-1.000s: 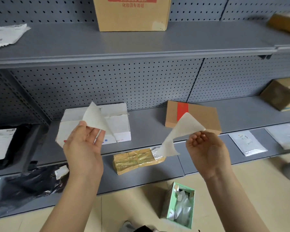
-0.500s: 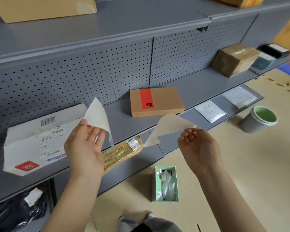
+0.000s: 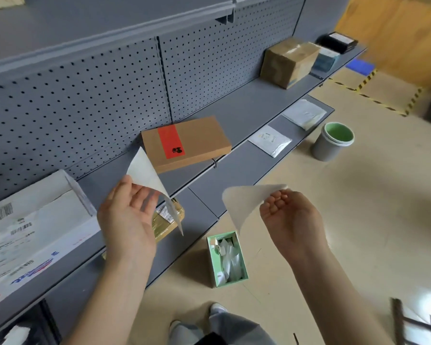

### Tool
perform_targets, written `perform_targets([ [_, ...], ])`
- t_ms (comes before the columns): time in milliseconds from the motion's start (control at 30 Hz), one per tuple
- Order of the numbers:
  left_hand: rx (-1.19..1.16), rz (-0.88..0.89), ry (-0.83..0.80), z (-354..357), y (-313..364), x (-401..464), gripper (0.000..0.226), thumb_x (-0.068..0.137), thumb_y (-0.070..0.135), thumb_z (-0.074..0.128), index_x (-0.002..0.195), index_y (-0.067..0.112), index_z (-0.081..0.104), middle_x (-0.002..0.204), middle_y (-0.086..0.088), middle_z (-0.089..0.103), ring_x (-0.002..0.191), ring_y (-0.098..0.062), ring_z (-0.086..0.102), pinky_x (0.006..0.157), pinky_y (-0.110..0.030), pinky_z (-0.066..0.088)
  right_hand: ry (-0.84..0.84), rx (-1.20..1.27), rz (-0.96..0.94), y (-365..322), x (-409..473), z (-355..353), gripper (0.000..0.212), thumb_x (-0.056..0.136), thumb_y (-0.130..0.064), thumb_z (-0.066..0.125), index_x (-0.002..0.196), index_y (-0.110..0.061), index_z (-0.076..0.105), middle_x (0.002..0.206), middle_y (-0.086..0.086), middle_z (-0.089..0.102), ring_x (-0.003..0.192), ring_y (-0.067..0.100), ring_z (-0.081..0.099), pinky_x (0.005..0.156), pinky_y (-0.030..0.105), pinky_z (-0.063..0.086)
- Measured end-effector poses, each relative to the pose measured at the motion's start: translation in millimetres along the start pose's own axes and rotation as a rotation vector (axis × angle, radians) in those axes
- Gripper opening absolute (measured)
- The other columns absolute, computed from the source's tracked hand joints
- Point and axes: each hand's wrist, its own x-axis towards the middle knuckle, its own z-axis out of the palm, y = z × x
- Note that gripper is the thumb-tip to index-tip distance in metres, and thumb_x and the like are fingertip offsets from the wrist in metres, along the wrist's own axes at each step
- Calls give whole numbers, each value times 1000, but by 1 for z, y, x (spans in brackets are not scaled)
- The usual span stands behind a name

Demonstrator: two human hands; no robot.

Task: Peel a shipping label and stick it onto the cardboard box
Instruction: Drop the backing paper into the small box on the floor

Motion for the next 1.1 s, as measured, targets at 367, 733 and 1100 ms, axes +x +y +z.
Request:
perform_targets([
  [367, 142, -158, -94, 6, -62, 16, 24, 93, 21, 52, 110, 5, 60, 86, -1, 71, 82, -11, 71, 75, -27, 57, 287, 80, 16, 14, 13, -51, 26, 89, -2, 37, 66, -8, 48, 60, 4, 46, 56, 16, 44, 59, 21, 39],
  [733, 276, -206, -45, -36, -140, 34, 17, 92, 17, 54, 101, 4, 60, 92, -10, 66, 93, -23, 66, 83, -35, 57, 364, -140, 69, 66, 58, -141, 28, 88, -1, 37, 63, -11, 43, 67, 5, 43, 58, 16, 40, 63, 22, 36],
  [1100, 327, -250, 56, -98, -232, 66, 11, 93, 12, 54, 83, 12, 58, 86, -7, 65, 85, -18, 65, 76, -28, 58, 415, -549, 89, 149, 130, -244, 22, 93, -10, 40, 74, -14, 49, 75, 3, 50, 63, 10, 52, 59, 17, 49],
])
